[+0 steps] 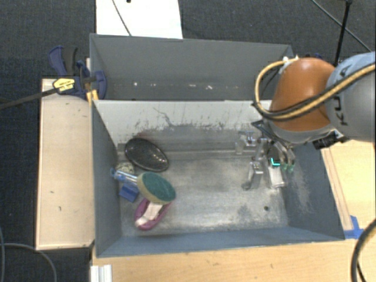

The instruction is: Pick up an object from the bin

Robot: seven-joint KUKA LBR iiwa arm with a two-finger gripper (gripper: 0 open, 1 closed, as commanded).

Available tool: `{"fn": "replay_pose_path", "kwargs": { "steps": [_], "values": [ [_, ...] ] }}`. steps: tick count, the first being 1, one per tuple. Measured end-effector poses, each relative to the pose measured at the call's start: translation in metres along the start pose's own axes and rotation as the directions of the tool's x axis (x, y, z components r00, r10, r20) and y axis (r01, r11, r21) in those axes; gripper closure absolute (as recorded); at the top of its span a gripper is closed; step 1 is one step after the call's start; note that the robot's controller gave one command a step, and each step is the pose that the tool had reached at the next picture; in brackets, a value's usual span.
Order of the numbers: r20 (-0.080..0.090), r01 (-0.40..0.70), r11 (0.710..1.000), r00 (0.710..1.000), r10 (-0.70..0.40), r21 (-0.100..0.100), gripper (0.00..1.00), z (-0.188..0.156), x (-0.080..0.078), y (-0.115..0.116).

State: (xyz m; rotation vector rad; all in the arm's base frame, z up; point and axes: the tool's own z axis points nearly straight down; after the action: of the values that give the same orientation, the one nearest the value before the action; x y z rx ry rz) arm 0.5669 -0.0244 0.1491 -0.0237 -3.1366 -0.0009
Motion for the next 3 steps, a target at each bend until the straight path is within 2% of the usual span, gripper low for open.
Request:
{"fn": "replay_pose_path", "kwargs": {
  "steps": [1, 2, 3],
  "values": [
    [0.003, 0.217, 0.976, 0.976, -0.217, 0.003, 0.00, 0.081, 0.030, -0.108],
    [0.010, 0.213, 0.977, 0.977, -0.213, 0.003, 0.00, 0.068, 0.088, -0.102],
    [0.009, 0.504, 0.864, 0.864, -0.504, 0.007, 0.00, 0.048, 0.033, -0.129]
  ]
}}
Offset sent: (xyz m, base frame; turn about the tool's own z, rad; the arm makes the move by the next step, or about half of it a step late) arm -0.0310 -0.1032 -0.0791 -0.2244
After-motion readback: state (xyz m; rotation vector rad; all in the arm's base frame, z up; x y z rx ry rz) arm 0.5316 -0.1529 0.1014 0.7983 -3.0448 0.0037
